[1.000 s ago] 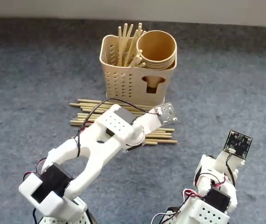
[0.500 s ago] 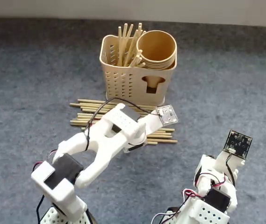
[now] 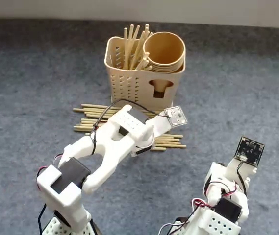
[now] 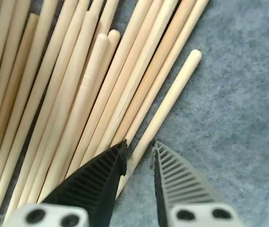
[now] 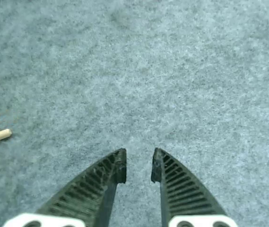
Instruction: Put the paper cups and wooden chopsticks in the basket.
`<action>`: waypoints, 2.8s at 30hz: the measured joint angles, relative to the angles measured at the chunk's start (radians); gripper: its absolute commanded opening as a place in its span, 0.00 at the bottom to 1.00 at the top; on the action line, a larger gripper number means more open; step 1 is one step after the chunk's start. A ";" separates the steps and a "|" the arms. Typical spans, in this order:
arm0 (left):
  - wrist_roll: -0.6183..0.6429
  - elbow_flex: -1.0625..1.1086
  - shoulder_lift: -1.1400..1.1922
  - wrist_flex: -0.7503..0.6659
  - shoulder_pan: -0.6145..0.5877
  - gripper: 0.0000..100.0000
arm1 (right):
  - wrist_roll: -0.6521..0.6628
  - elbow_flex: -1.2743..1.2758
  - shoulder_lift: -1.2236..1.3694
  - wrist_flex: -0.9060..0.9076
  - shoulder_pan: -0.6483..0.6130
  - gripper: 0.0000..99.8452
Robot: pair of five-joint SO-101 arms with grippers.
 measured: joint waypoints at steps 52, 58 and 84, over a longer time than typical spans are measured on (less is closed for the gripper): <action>0.252 0.245 -1.000 0.089 -0.005 0.02 | 0.000 0.000 0.000 0.000 0.000 0.11; 0.324 0.245 -1.142 0.000 -0.133 0.02 | 0.000 0.000 0.000 0.000 0.000 0.11; 0.336 0.245 -1.238 -0.646 -0.175 0.02 | 0.000 0.000 0.000 0.000 0.000 0.11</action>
